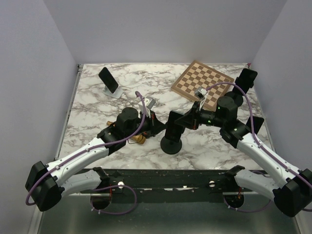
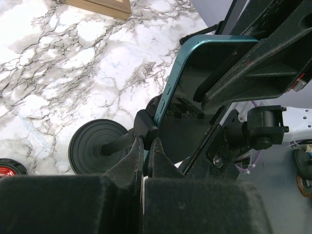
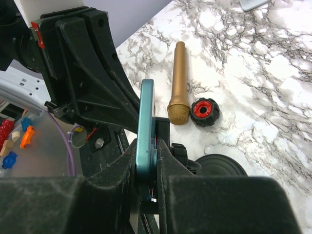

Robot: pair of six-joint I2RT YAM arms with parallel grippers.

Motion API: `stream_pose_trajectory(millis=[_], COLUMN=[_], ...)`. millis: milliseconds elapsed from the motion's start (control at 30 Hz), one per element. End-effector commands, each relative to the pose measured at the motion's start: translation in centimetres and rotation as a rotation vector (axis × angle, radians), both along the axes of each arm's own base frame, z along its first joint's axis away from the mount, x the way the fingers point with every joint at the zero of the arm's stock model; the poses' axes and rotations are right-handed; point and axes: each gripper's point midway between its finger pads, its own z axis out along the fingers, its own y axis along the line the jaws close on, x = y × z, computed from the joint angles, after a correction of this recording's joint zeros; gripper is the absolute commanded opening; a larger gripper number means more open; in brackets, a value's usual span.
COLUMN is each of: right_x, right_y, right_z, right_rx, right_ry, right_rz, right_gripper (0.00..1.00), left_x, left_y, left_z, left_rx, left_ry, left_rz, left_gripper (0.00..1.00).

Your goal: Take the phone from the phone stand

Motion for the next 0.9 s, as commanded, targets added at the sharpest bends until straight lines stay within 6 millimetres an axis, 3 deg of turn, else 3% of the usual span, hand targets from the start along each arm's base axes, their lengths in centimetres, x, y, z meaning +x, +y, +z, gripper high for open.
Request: stream_pose_trajectory(millis=[0, 400, 867], right_x=[-2.4, -2.9, -3.8], right_y=[0.6, 0.5, 1.3], right_z=[0.2, 1.0, 1.7], right_rx=[0.021, 0.035, 0.072], right_ry=[0.002, -0.013, -0.008], right_rz=[0.134, 0.141, 0.249], right_gripper=[0.01, 0.01, 0.01], left_x=[2.6, 2.8, 1.3], left_y=[2.2, 3.3, 2.1], left_z=[-0.2, -1.3, -1.9], left_rx=[0.014, -0.072, -0.122], left_ry=[-0.005, 0.076, 0.134], left_rz=[0.154, 0.124, -0.067], left_gripper=[0.00, 0.00, 0.00])
